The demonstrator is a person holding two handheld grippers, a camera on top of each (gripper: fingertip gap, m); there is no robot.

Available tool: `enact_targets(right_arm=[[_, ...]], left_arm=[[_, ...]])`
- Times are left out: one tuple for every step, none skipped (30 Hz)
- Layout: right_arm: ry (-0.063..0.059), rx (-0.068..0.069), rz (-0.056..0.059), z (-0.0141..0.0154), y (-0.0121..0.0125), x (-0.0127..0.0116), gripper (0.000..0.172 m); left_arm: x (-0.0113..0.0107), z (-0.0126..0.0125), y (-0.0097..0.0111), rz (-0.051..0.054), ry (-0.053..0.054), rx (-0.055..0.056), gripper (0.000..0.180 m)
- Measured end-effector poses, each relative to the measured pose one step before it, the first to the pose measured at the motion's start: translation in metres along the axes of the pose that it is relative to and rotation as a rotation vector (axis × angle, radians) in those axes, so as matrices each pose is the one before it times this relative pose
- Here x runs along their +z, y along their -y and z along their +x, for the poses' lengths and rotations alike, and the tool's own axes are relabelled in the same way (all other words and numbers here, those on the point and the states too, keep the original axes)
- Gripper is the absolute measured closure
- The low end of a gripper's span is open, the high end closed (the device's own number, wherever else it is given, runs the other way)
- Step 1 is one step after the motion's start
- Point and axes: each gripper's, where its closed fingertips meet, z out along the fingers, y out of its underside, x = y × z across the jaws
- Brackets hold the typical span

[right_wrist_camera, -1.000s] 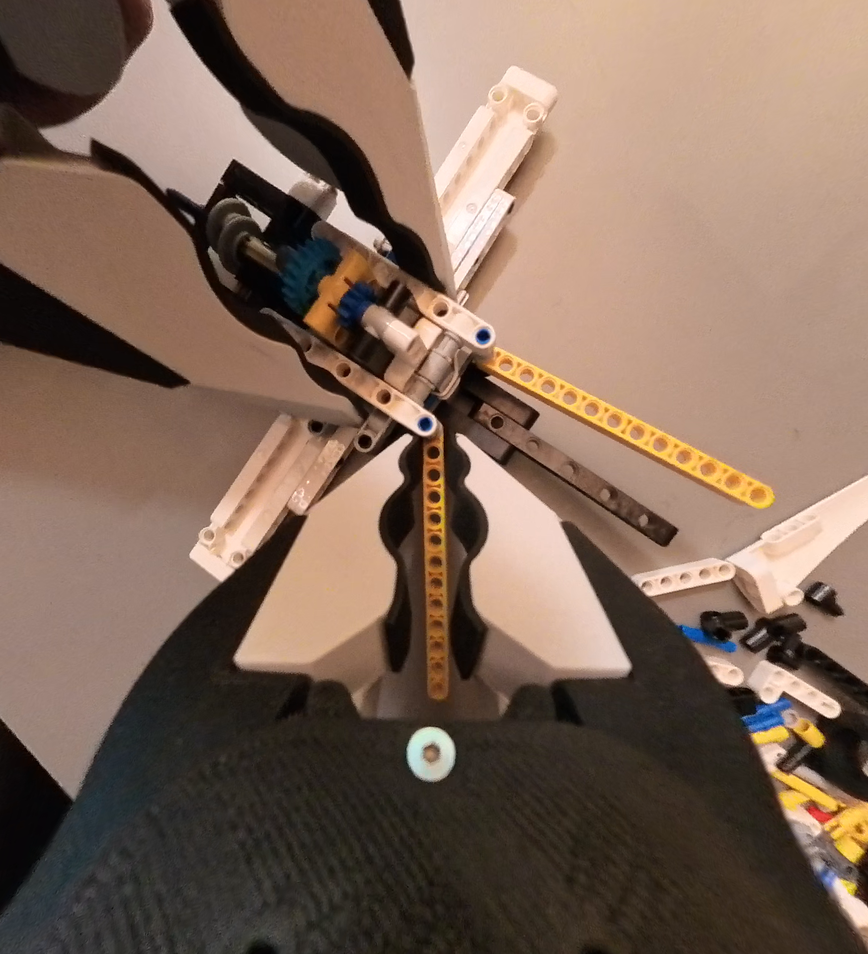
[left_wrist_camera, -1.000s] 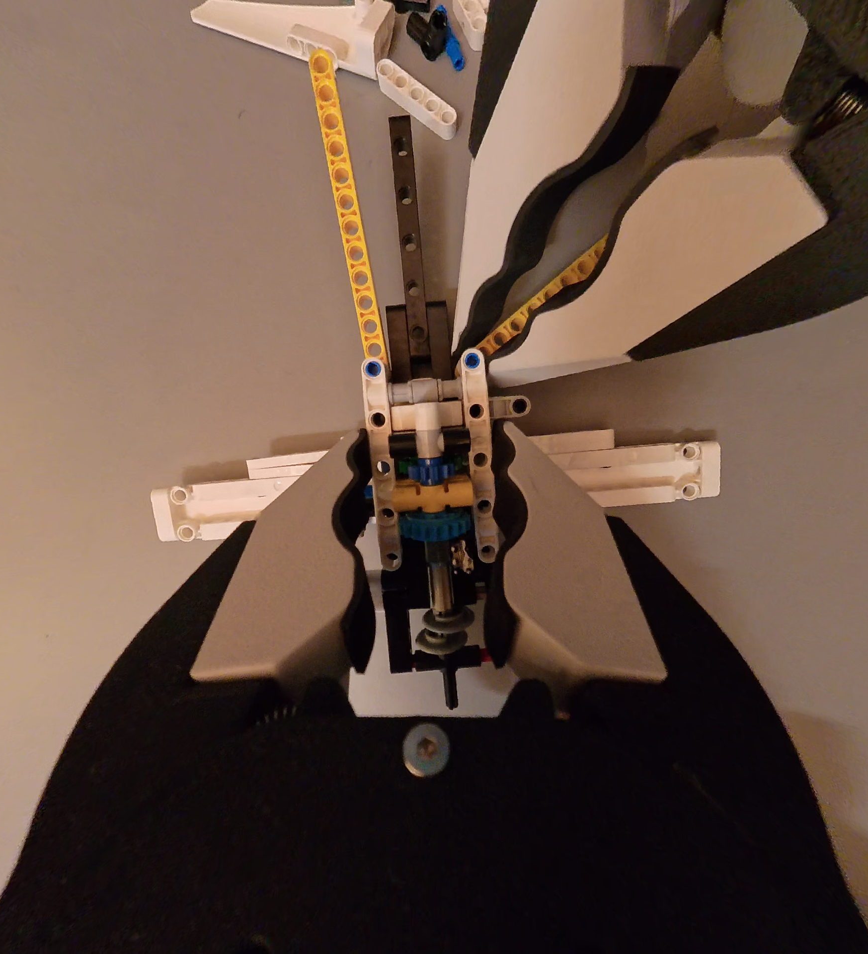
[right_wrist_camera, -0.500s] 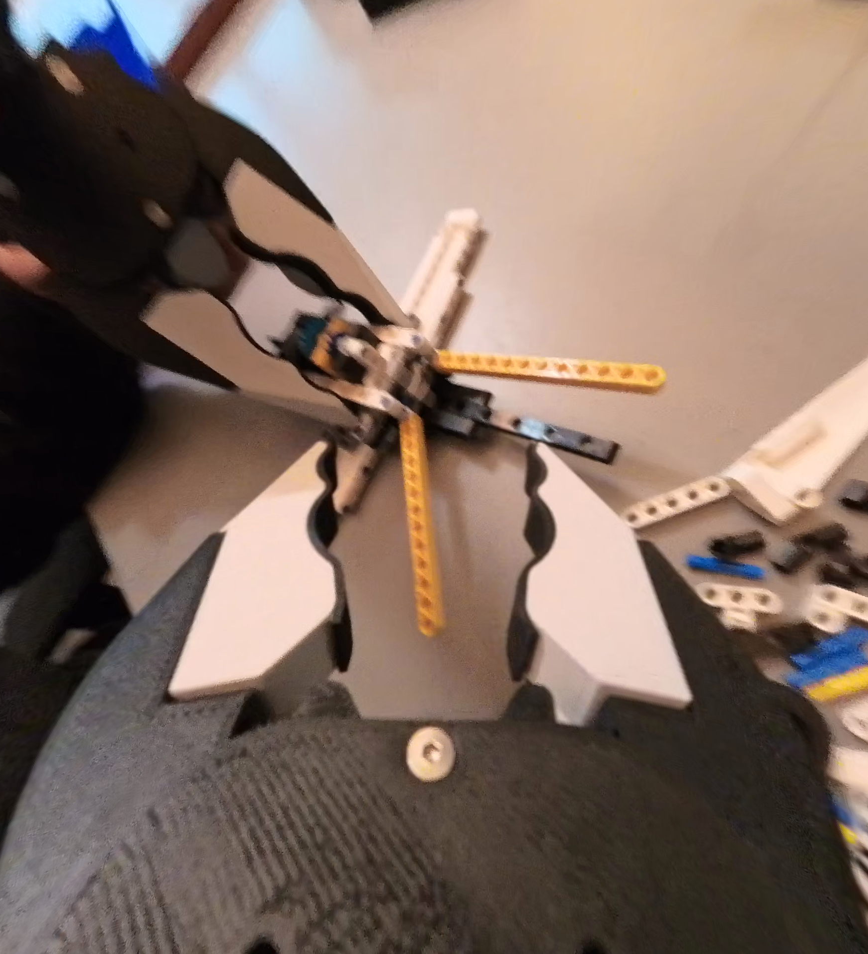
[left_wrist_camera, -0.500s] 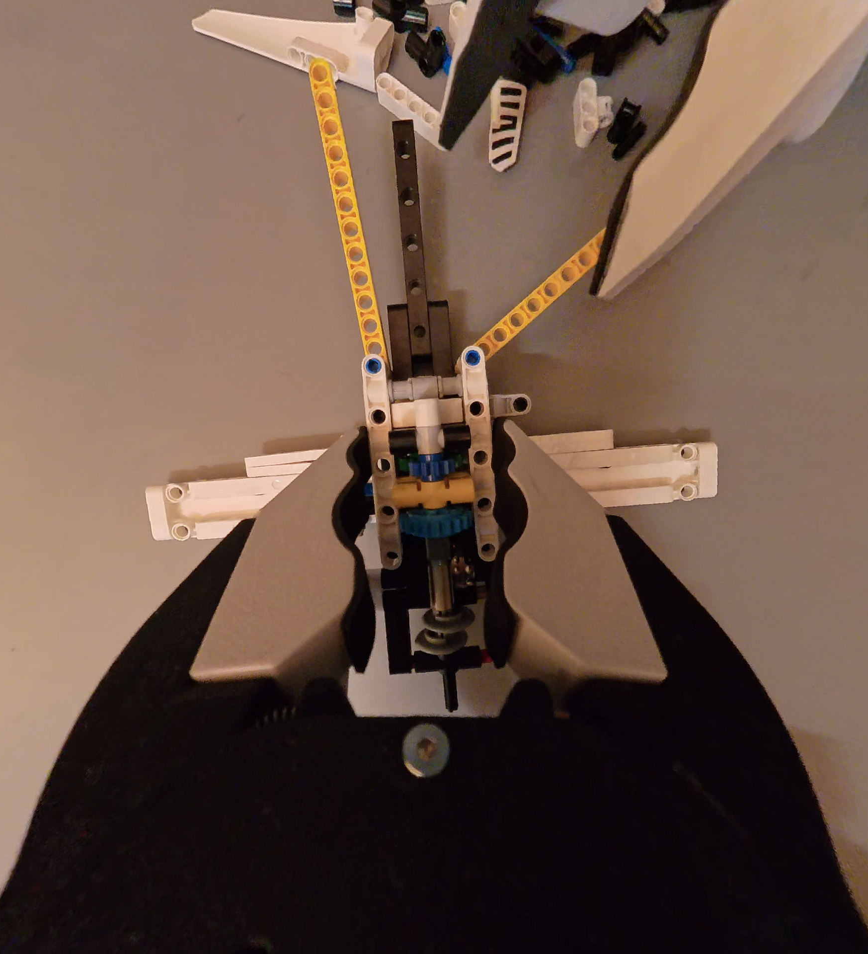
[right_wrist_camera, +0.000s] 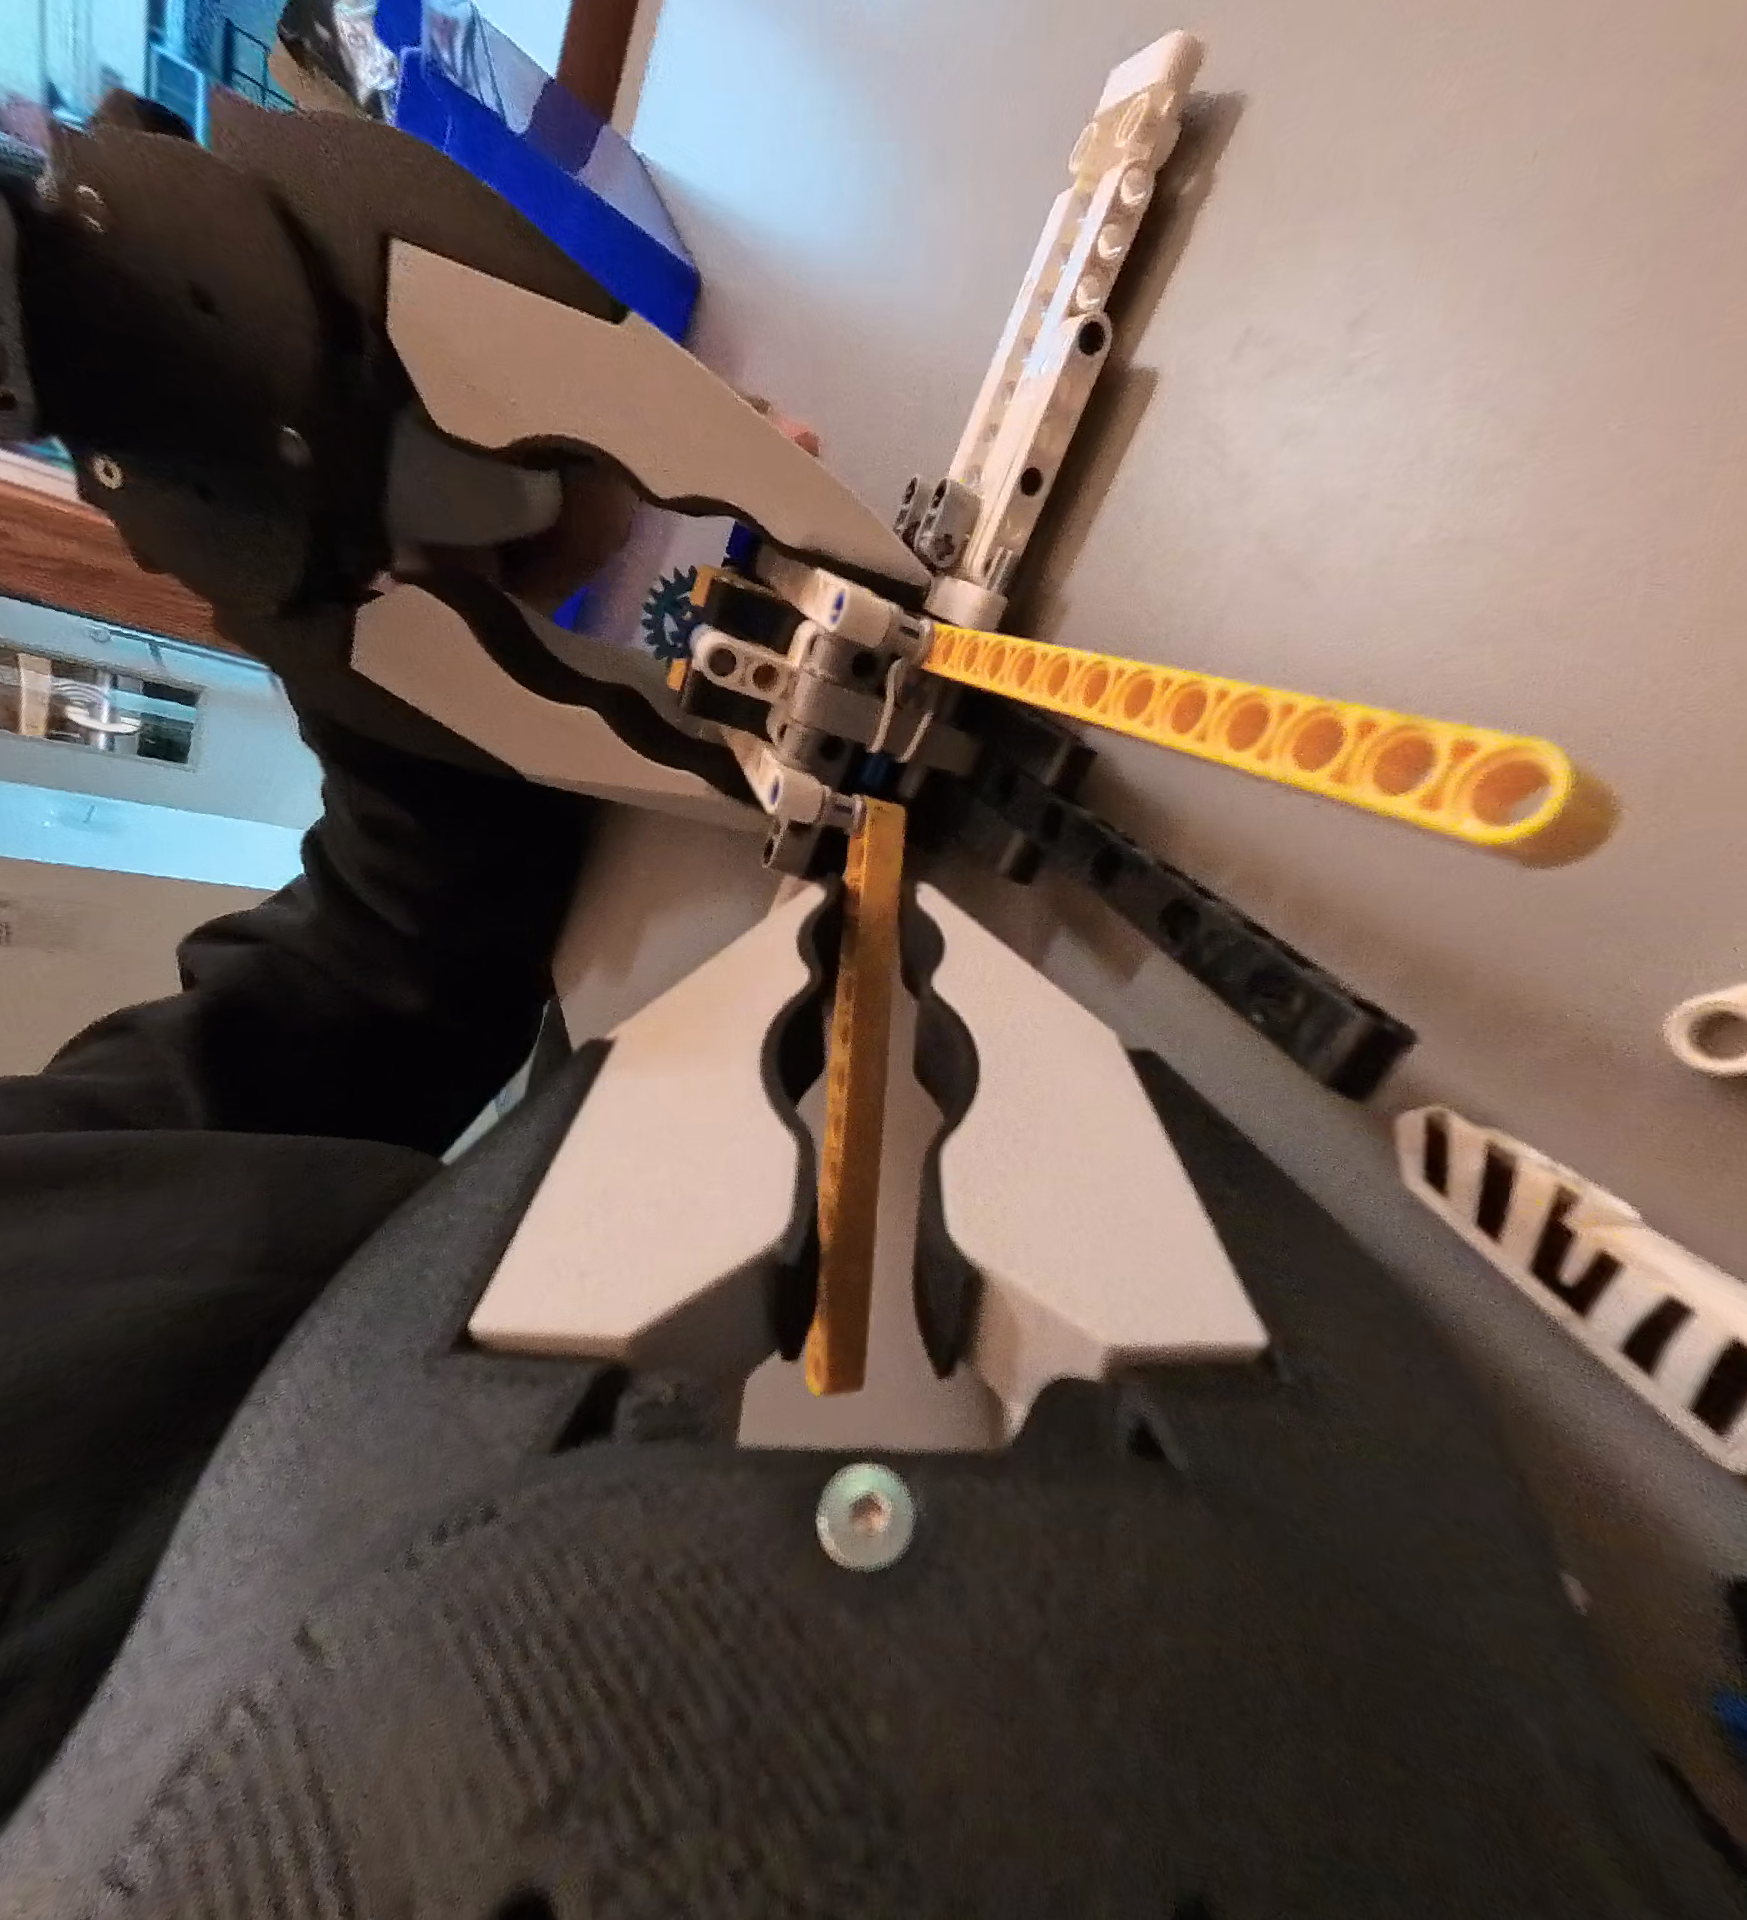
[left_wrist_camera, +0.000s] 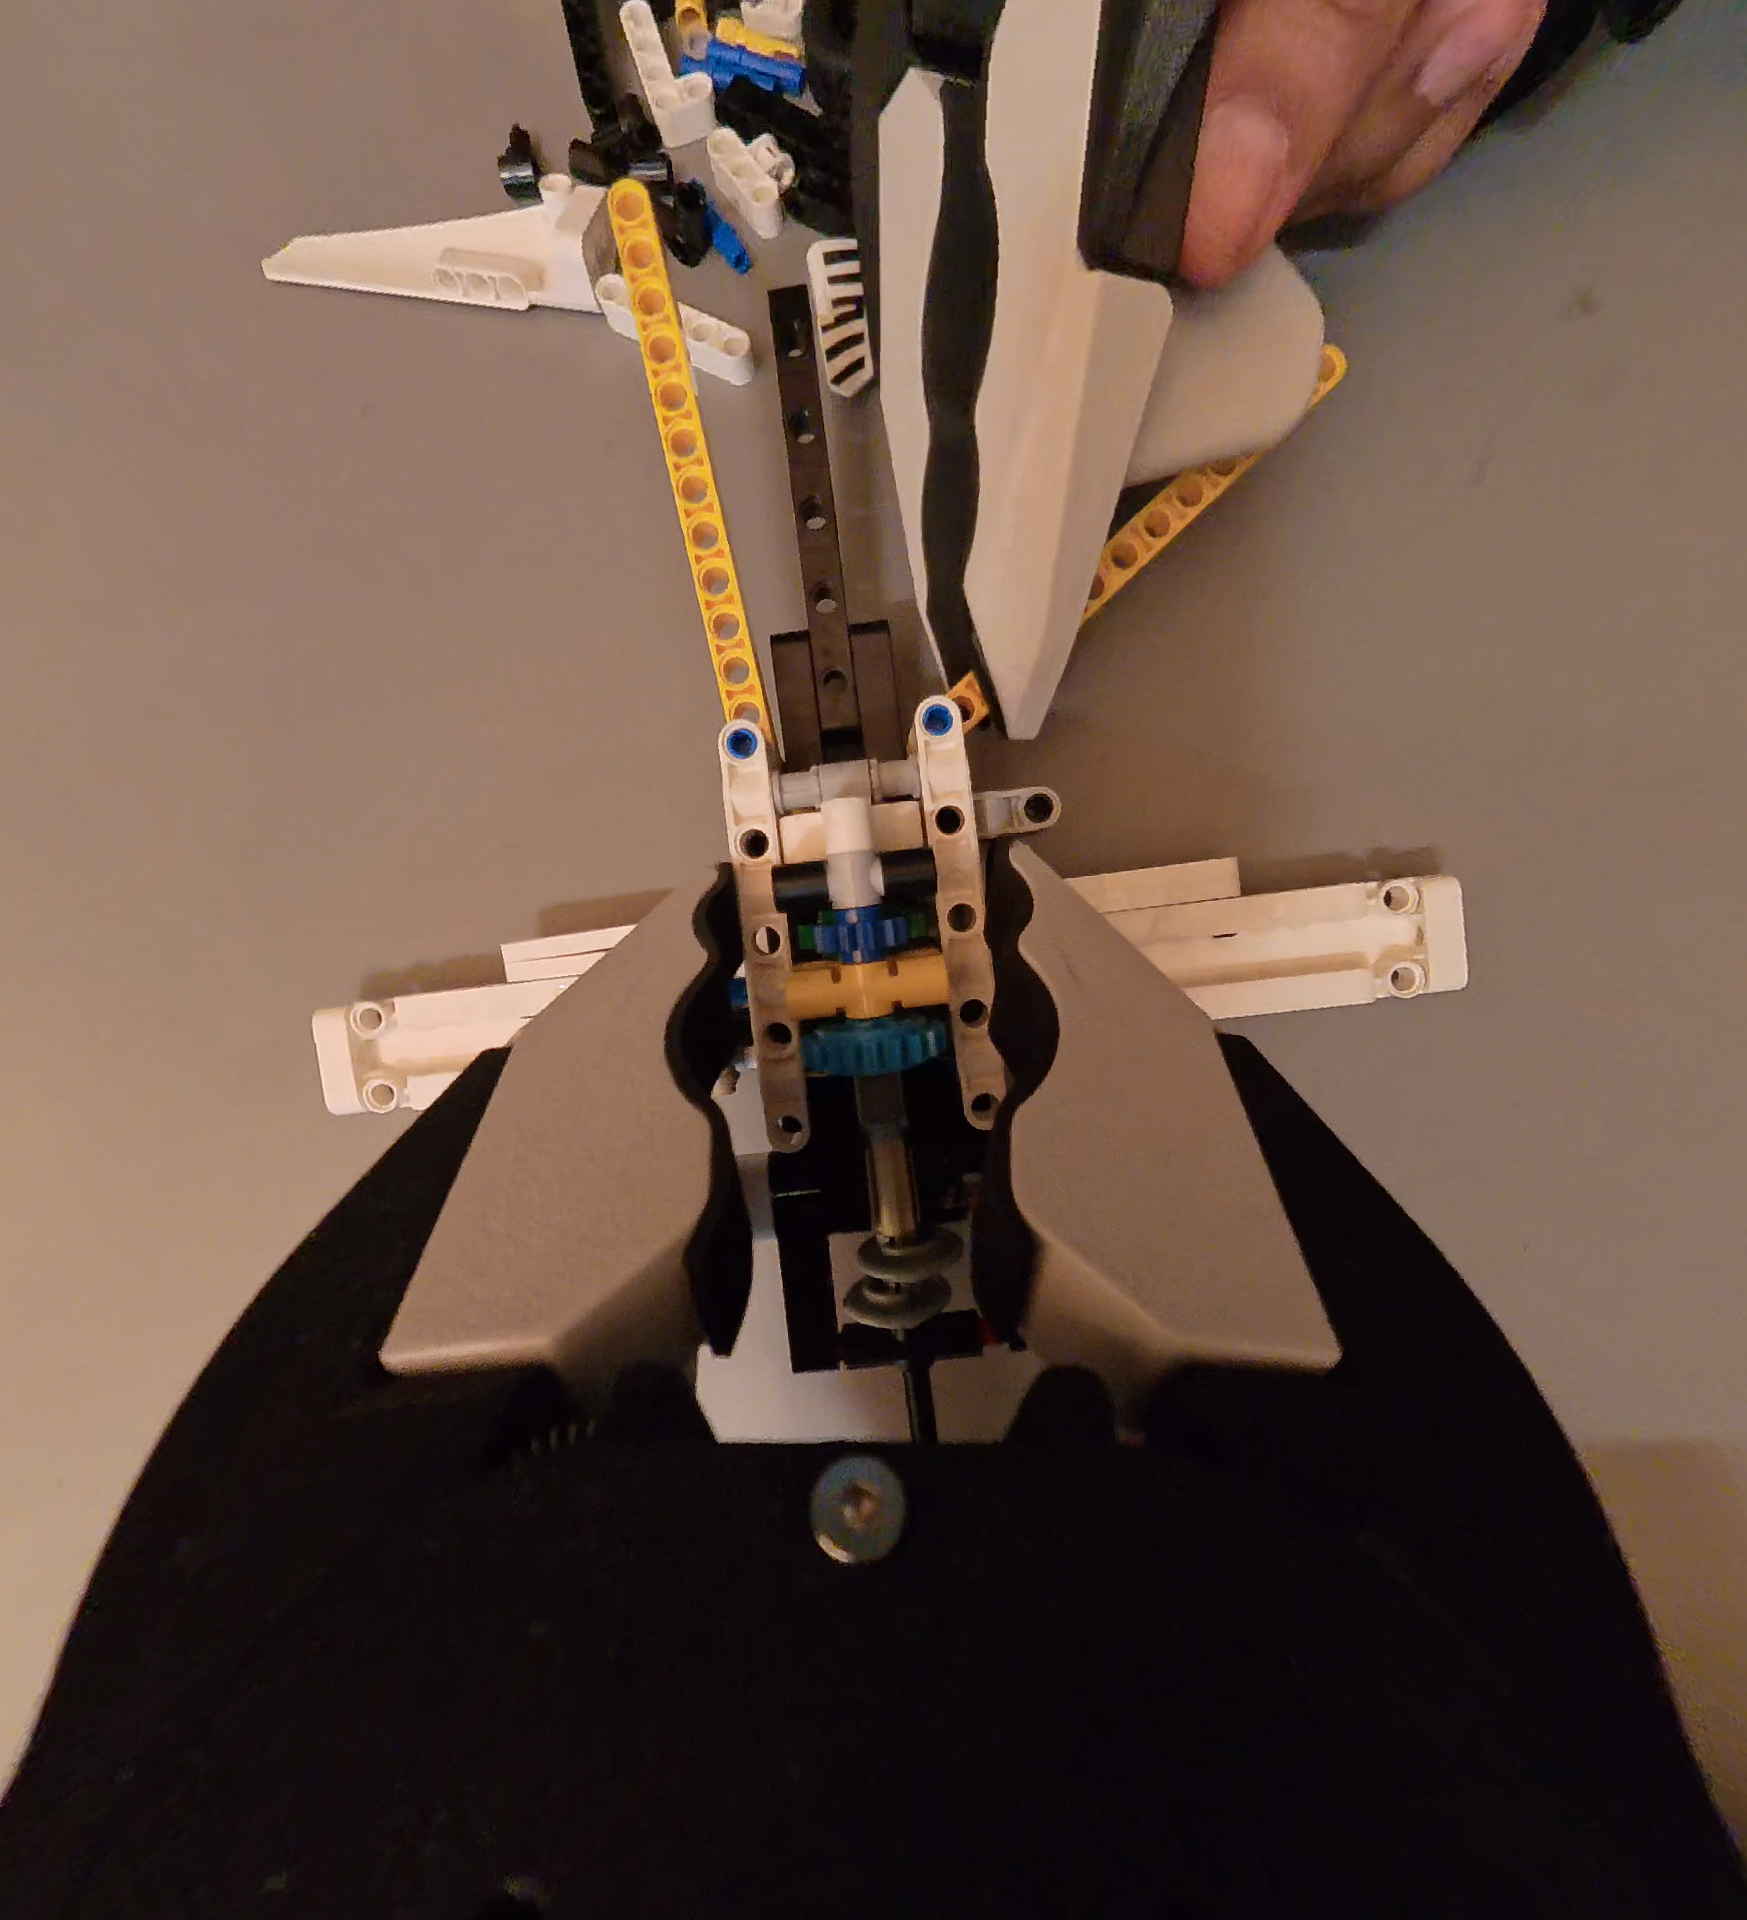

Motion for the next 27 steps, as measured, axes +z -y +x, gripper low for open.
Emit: enact_targets(right_arm=[[0.0005, 0.0005, 0.0065, 0.00040, 0.00000, 0.00118, 0.163], [0.0029, 0.0054, 0.0073, 0.00032, 0.00026, 0.00051, 0.163], [0.0076, 0.0097, 0.0070, -0.00002, 0.00032, 0.00013, 0.163], [0.0128, 0.0136, 0.0078, -0.00043, 0.00032, -0.00015, 0.162], [0.0177, 0.0180, 0.0071, -0.00085, 0.00020, -0.00023, 0.161], [0.0166, 0.0197, 0.0073, -0.00072, 0.00036, -0.00015, 0.159], [0.0070, 0.0153, 0.0056, 0.00068, 0.00021, 0.00004, 0.161], [0.0033, 0.0123, 0.0043, 0.00090, 0.00010, 0.00008, 0.164], [0.0073, 0.0147, 0.0035, 0.00001, 0.00020, 0.00001, 0.164], [0.0032, 0.0148, 0.0029, 0.00030, 0.00006, 0.00000, 0.164], [-0.0009, 0.0128, 0.0032, 0.00038, -0.00004, 0.00006, 0.164], [-0.0010, 0.0153, 0.0039, 0.00045, -0.00011, 0.00022, 0.164], [0.0019, 0.0175, 0.0030, 0.00004, -0.00037, 0.00023, 0.164], [0.0051, 0.0188, -0.0007, 0.00002, -0.00078, 0.00045, 0.164], [0.0070, 0.0220, -0.0040, -0.00010, -0.00066, 0.00054, 0.164], [0.0054, 0.0208, -0.0088, -0.00010, -0.00074, 0.00051, 0.164], [0.0019, 0.0168, -0.0120, -0.00009, -0.00087, 0.00072, 0.164], [-0.0039, 0.0125, -0.0097, -0.00001, -0.00037, 0.00052, 0.164], [-0.0126, 0.0043, -0.0044, 0.00028, 0.00005, 0.00001, 0.164], [-0.0168, -0.0017, -0.0012, 0.00024, -0.00019, -0.00001, 0.163], [-0.0165, -0.0029, 0.0053, 0.00012, -0.00003, -0.00015, 0.163], [-0.0114, -0.0003, 0.0120, -0.00003, -0.00025, 0.00004, 0.163], [-0.0037, 0.0041, 0.0180, -0.00012, -0.00019, 0.00010, 0.163], [0.0045, 0.0097, 0.0202, -0.00032, -0.00050, 0.00018, 0.163], [0.0078, 0.0089, 0.0158, -0.00011, -0.00053, -0.00025, 0.163], [0.0026, -0.0014, 0.0078, 0.00007, 0.00013, -0.00104, 0.163], [-0.0066, -0.0135, -0.0010, 0.00043, 0.00049, -0.00135, 0.163]], left_arm=[[0.00002, -0.00019, -0.00021, -0.0041, 0.0014, -0.0062, 0.133], [0.00004, -0.00008, -0.00005, -0.0020, 0.0017, -0.0015, 0.133], [0.00009, -0.00010, 0.00003, -0.0012, 0.0001, -0.0040, 0.133], [0.00013, 0.00006, 0.00000, 0.0006, -0.0018, -0.0043, 0.133], [0.00004, 0.00006, 0.00012, 0.0022, -0.0024, -0.0038, 0.133], [-0.00012, -0.00006, 0.00001, 0.0036, -0.0023, -0.0020, 0.133], [-0.00008, 0.00011, 0.00009, 0.0042, -0.0027, -0.0036, 0.133], [0.00008, -0.00007, 0.00004, 0.0024, -0.0022, -0.0040, 0.133], [0.00003, 0.00000, 0.00005, 0.0005, -0.0011, -0.0037, 0.133], [0.00014, 0.00002, 0.00011, -0.0010, 0.0002, -0.0027, 0.133], [0.00011, 0.00000, 0.00006, -0.0014, 0.0004, -0.0029, 0.133], [0.00006, 0.00005, -0.00001, -0.0016, 0.0008, -0.0002, 0.133], [0.00002, 0.00000, 0.00006, 0.0006, 0.0008, 0.0012, 0.133], [-0.00002, 0.00008, 0.00003, 0.0012, -0.0009, -0.0013, 0.133], [-0.00005, 0.00004, -0.00001, 0.0010, -0.0004, -0.0002, 0.133], [-0.00002, 0.00000, -0.00002, 0.0000, 0.0009, 0.0011, 0.133], [-0.00007, 0.00005, 0.00005, -0.0007, 0.0023, 0.0022, 0.133], [-0.00004, -0.00009, -0.00008, -0.0009, 0.0024, 0.0010, 0.133], [0.00003, 0.00002, -0.00014, -0.0005, 0.0010, -0.0008, 0.133], [-0.00001, 0.00001, -0.00003, -0.0006, 0.0014, 0.0000, 0.133], [-0.00005, -0.00005, -0.00012, -0.0012, 0.0014, 0.0011, 0.133], [-0.00006, 0.00001, 0.00001, -0.0018, 0.0016, 0.0015, 0.133], [0.00023, 0.00017, 0.00011, -0.0007, 0.0005, 0.0020, 0.133], [0.00018, 0.00050, 0.00030, 0.0012, -0.0021, 0.0004, 0.133], [0.00028, 0.00058, 0.00048, 0.0027, -0.0043, -0.0023, 0.133], [0.00028, 0.00039, 0.00051, 0.0034, -0.0036, -0.0027, 0.133], [0.00014, -0.00006, 0.00011, 0.0021, -0.0015, -0.0009, 0.133]])
